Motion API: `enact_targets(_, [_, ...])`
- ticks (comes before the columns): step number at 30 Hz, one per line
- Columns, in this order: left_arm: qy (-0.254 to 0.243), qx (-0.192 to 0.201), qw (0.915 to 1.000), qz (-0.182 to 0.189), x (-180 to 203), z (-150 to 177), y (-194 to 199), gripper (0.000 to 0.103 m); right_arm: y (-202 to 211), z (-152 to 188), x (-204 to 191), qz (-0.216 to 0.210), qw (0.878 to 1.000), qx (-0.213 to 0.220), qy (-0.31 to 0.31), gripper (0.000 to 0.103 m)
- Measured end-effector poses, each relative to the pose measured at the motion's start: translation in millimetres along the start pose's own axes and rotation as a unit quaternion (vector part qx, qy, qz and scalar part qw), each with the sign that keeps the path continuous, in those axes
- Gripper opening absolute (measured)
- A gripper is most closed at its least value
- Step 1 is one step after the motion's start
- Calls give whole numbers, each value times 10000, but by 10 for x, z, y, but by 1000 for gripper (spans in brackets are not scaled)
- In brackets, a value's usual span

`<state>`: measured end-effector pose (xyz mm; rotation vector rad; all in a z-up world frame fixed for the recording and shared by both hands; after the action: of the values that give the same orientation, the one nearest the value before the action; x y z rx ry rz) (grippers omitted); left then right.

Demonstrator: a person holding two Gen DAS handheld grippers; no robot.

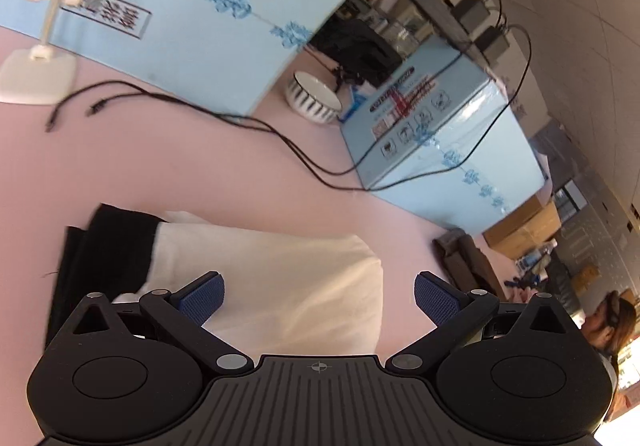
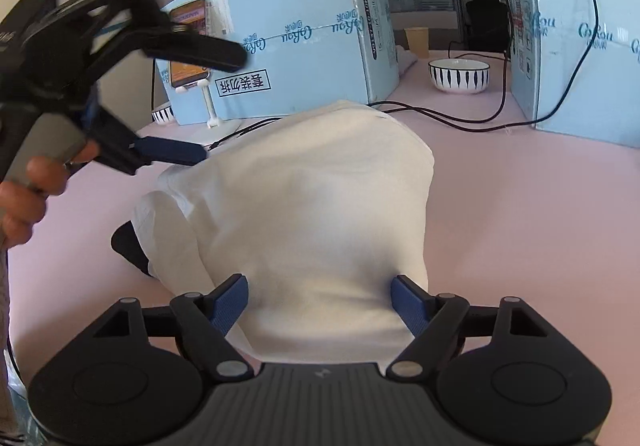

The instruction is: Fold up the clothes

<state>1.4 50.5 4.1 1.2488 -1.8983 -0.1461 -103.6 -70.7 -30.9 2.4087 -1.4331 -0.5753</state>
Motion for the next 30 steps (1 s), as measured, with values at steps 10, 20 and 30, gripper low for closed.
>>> enact_targets(10, [111,181,9996,-178,-121,-105,38,103,330,-424,183,-112,9971,663,-354,82])
enact_targets(20, [-32,1373,9853,-1018,-302,448,746,103,-202,-943,452,-108,9974,323,-640,82])
enact_targets(30, [-661,1012,9756,-1833,-388,587,573,103,-697,-543,393,-63,9948,-877,-520,81])
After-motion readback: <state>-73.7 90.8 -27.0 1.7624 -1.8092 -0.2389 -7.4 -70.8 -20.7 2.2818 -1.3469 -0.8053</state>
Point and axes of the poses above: each gripper's, at about its wrist camera, not at the fingertips, and y roughly against the way its jaws point, x to its right, z to its underside, the point moved 10 cm from there along -y, roughly the way its jaws point, and after that the axes turned 10 degrees about x, right-handed, at the moved point
